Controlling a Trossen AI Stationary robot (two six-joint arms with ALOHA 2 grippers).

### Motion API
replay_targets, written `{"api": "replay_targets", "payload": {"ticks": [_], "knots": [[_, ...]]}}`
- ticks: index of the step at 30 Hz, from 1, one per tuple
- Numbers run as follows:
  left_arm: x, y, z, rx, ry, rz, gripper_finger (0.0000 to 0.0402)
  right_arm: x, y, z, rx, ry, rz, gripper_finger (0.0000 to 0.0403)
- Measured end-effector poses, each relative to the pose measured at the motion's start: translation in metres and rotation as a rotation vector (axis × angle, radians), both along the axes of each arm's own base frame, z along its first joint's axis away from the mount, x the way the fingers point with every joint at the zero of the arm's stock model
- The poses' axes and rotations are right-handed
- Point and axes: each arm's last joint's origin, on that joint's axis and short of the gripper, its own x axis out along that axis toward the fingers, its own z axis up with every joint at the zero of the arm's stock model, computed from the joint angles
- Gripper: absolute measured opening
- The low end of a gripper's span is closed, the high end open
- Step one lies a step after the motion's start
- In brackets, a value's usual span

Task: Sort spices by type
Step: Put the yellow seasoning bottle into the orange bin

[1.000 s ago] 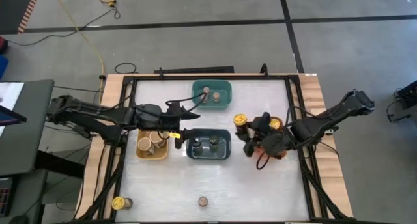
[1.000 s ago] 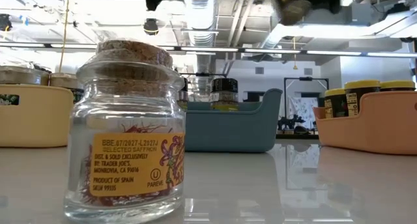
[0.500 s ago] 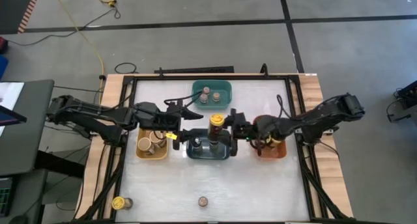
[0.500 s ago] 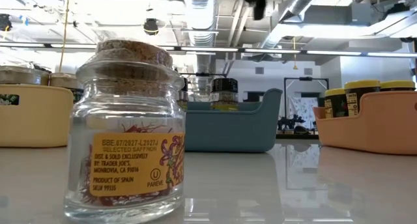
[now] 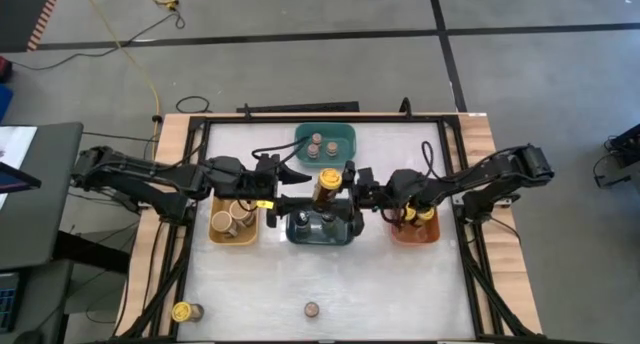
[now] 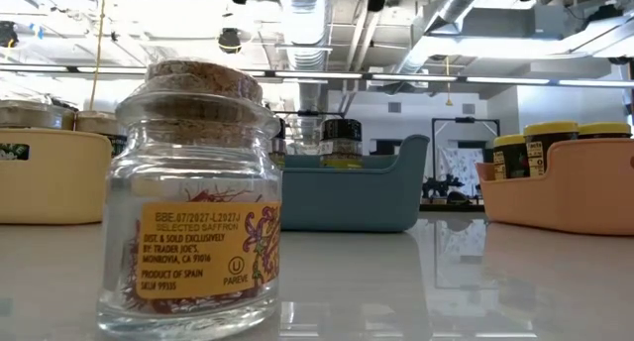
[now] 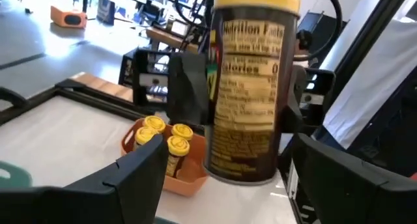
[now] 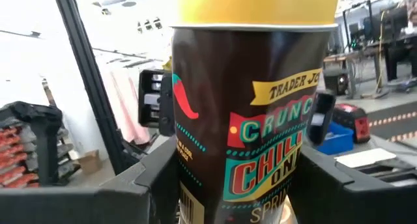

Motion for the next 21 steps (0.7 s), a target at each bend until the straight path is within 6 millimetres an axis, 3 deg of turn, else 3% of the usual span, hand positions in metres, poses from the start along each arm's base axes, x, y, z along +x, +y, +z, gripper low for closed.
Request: {"api": "replay_targets", "payload": {"ticks": [10,21], "knots": [[0.034,-0.006,-0.027,-0.105,0.029,-0.027,0.0313,-0.002,-0.002,0.001,-0.026,0.016,-0.006,0.0246],[0.036,-0.006,-0.022,-0.075,0.042,-0.026,0.0311,-0.001,-0.001,-0.002,-0.028,0.044,0.008,0.0246]]}}
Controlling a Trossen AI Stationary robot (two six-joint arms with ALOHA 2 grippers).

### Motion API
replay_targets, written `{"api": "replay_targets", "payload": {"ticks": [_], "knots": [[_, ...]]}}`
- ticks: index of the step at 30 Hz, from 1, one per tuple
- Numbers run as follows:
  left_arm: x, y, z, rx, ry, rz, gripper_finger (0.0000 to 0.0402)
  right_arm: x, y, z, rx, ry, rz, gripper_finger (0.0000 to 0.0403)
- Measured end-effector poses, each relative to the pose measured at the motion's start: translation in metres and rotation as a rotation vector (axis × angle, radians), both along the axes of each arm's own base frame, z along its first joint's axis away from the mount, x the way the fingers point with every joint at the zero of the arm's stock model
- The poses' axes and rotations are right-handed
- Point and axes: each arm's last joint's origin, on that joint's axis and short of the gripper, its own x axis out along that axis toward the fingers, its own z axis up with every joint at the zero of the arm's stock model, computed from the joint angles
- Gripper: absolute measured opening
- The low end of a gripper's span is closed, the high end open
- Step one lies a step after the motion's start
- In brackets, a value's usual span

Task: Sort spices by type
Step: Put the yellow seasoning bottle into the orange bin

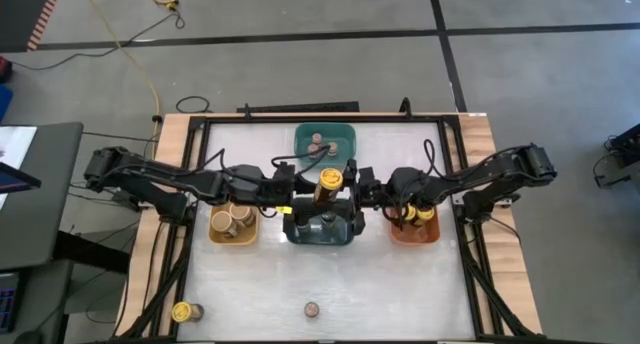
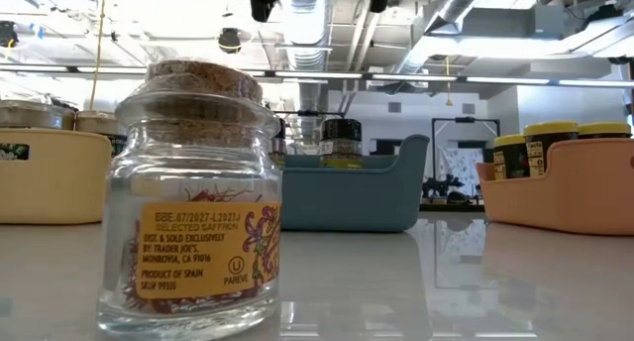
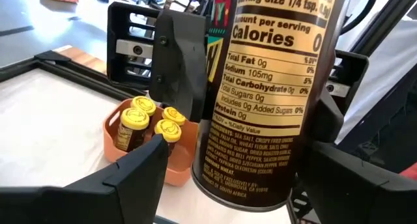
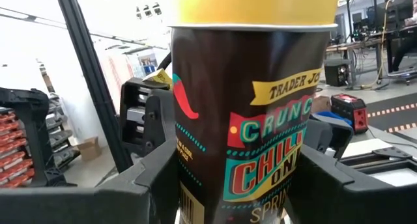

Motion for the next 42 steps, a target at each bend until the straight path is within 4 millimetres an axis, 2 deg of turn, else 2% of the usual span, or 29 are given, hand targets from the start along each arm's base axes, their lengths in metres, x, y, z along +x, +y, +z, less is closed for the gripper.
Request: {"api": "replay_targets", "payload": {"ticks": [8,19,42], "knots": [[-0.0001,0.0001,0.0000,0.030,0.001,0.000,0.0300,0.0001,-0.0014,0.0006,0.000,-0.006,-0.001,0.0246],[-0.0002,0.0001,-0.0001,0.077,0.003,-0.001,0.0212,0.0006,-0.0046,-0.0001,0.032,0.002,0.001,0.0252],[-0.0002,0.0001,-0.0001,0.078,0.003,-0.001,0.0211,0.0007,-0.0051,-0.0004,0.046,0.005,0.002,0.0255]]}}
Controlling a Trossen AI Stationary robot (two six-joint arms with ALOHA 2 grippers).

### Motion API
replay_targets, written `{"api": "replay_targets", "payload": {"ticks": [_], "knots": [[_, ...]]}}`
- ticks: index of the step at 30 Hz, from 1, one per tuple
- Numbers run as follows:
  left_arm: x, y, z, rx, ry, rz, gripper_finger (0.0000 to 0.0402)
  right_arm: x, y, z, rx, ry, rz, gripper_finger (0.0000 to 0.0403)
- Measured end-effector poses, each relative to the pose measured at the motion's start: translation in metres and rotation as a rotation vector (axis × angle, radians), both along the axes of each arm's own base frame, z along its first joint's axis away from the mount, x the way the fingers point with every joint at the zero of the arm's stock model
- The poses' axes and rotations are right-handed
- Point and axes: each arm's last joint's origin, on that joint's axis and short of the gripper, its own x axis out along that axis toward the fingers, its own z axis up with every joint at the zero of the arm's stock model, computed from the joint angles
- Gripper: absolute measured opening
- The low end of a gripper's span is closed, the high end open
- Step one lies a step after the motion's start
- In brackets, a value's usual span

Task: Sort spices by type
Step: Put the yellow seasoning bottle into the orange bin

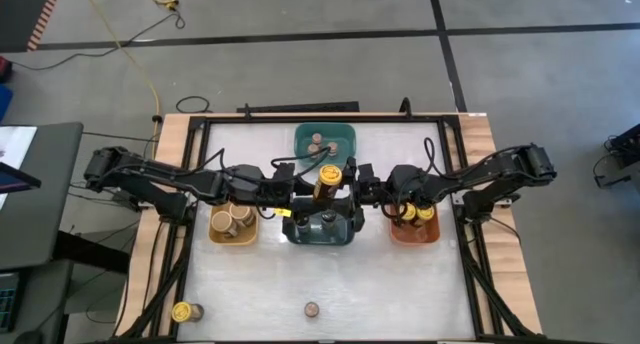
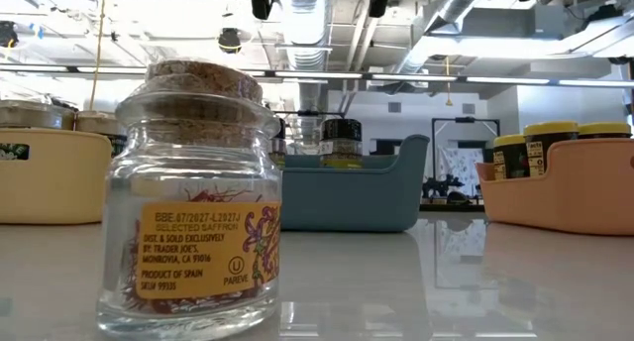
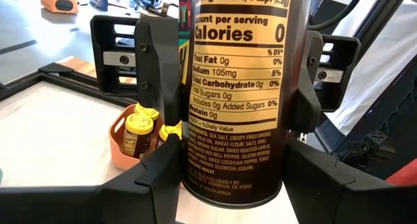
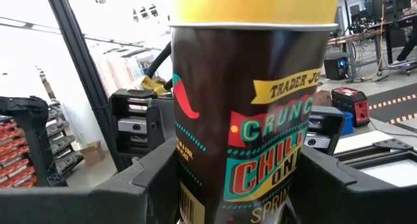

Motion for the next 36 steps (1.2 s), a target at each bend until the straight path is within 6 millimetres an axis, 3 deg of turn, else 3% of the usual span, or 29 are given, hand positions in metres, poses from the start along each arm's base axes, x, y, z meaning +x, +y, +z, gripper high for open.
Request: {"api": "replay_targets", "payload": {"ticks": [14,23,29,36], "knots": [[0.000,-0.001,-0.002,-0.003,0.020,-0.002,0.0218,0.000,0.001,-0.002,0.001,0.022,0.003,0.0260],[0.000,-0.001,-0.004,0.001,0.045,0.000,0.0218,-0.006,-0.002,0.003,0.005,0.045,-0.002,0.0321],[-0.001,-0.001,-0.009,-0.005,0.093,0.003,0.0218,-0.023,-0.005,0.006,-0.040,0.199,-0.007,0.0372],[-0.003,-0.001,-0.020,0.009,0.213,-0.003,0.0218,-0.052,-0.005,0.013,-0.100,0.350,0.004,0.0390]]}}
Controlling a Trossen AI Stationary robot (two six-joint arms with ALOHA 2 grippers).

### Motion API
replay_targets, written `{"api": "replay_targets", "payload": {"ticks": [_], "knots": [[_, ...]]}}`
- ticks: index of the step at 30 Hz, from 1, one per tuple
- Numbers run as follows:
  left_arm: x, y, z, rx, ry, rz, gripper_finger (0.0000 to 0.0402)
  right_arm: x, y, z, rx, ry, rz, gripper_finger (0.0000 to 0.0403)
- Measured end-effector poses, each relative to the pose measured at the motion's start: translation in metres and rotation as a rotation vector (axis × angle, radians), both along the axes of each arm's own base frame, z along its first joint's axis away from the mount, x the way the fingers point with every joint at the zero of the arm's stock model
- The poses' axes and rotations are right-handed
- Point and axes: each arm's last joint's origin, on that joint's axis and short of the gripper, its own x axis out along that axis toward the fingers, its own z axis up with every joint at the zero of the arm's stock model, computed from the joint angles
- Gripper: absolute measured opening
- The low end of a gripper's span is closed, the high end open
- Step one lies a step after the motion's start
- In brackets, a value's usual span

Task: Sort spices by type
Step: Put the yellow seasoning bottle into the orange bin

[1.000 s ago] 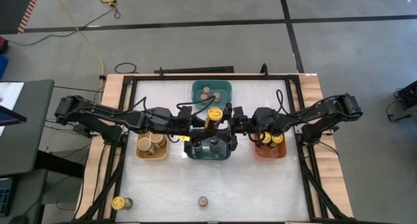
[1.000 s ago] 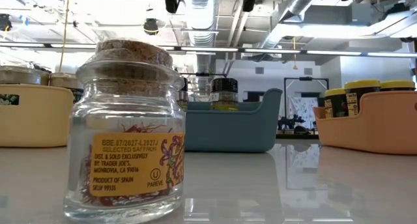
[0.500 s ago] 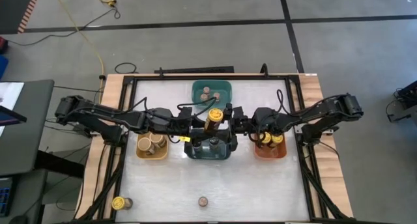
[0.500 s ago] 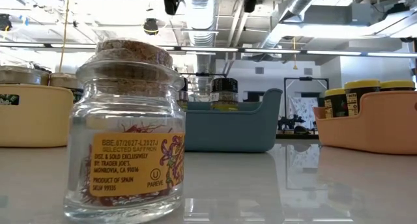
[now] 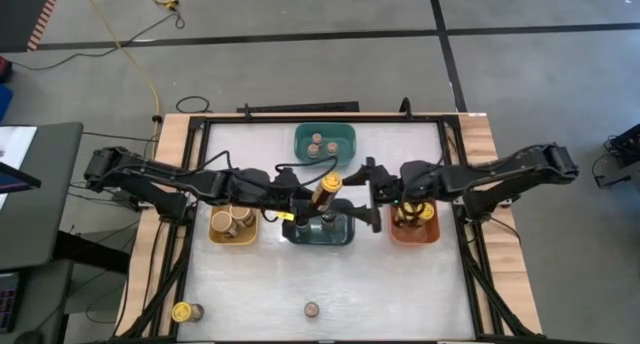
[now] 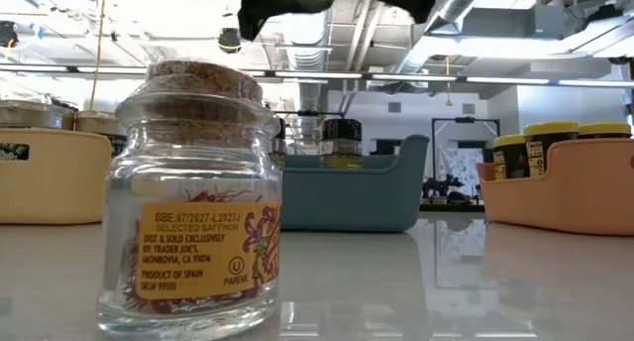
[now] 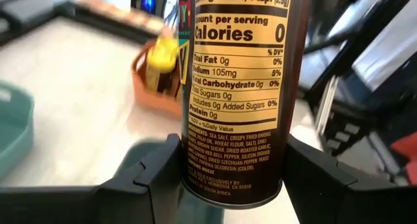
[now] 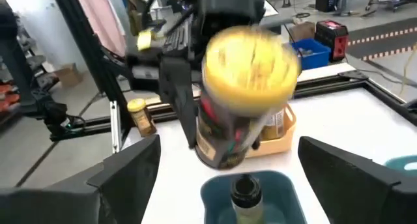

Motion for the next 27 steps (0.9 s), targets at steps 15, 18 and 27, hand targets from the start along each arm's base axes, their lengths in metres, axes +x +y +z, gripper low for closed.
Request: {"api": "replay_targets", "payload": {"ticks": [15,18,27], "knots": [[-0.007,-0.003,-0.017,0.151,0.187,-0.084,0.0218,0.008,-0.002,-0.015,0.085,0.086,-0.031,0.0390],[-0.008,-0.003,-0.020,0.160,0.226,-0.088,0.0218,0.011,-0.006,-0.018,0.082,0.098,-0.045,0.0390],[-0.011,-0.002,-0.024,0.179,0.272,-0.091,0.0218,0.016,-0.005,-0.015,0.009,0.090,-0.031,0.0389]]}}
